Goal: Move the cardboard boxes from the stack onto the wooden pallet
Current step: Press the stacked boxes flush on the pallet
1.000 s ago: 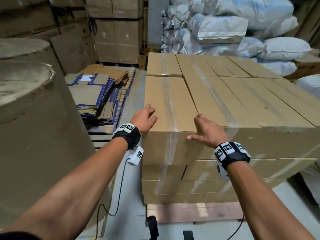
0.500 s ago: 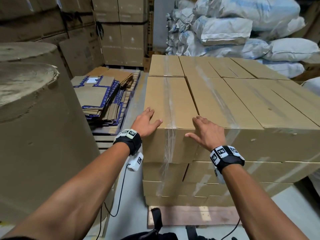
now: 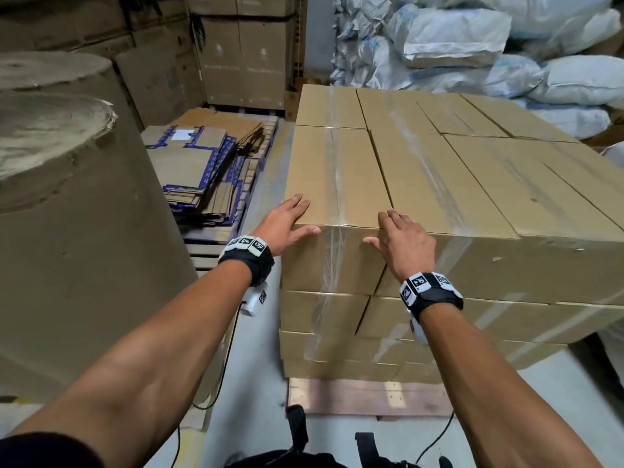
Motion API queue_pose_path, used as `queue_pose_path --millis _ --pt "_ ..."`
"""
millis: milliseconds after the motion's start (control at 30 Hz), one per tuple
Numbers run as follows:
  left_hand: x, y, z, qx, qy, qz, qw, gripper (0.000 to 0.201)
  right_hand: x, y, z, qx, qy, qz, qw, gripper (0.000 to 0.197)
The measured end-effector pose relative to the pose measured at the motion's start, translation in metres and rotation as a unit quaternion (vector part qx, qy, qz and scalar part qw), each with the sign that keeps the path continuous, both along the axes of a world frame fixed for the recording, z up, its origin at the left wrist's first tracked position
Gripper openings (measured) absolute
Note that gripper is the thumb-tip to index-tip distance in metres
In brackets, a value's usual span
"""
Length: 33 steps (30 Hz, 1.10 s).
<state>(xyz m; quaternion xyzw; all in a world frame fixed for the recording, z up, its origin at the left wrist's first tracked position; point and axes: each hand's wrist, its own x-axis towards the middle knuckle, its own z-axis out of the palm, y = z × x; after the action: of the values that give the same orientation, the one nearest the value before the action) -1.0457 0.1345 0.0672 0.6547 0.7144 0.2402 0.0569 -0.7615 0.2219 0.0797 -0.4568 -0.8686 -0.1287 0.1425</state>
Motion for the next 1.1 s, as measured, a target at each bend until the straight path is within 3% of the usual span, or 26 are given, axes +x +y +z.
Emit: queue_pose_path --millis 200,333,433,567,667,800,1100 --pt "0.003 -0.007 -0.010 0.006 -0.017 0.001 1.000 0.081 -0.001 0.003 -0.015 -0.009 0.033 -0.002 0.999 0.075" --pt "0.010 -0.025 -0.035 0.069 -0.057 0.056 0.994 0.079 0.005 -0.006 -0.032 -0.013 0.054 0.009 0.998 0.063" --pt "0.020 -0.046 -0.062 0.087 -0.120 0.101 0.984 0.090 0.012 -0.028 -0.059 -0.018 0.095 0.008 0.995 0.064" --pt "0.029 -0.081 -0.114 0.011 -0.217 0.112 0.970 0.085 0.025 -0.073 -0.107 -0.119 0.077 -0.001 0.990 0.055" --pt "0.035 -0.109 -0.155 -0.055 -0.198 0.085 0.975 0.069 0.037 -0.113 -0.147 -0.207 0.063 -0.014 0.976 0.039" --pt "0.057 -0.151 -0.205 -0.140 -0.199 0.050 0.969 0.051 0.048 -0.163 -0.193 -0.320 0.014 -0.052 0.946 0.033" --pt "0.111 -0.230 -0.319 -0.213 -0.233 0.012 0.949 0.041 0.058 -0.237 -0.289 -0.382 0.005 -0.074 0.921 0.029"
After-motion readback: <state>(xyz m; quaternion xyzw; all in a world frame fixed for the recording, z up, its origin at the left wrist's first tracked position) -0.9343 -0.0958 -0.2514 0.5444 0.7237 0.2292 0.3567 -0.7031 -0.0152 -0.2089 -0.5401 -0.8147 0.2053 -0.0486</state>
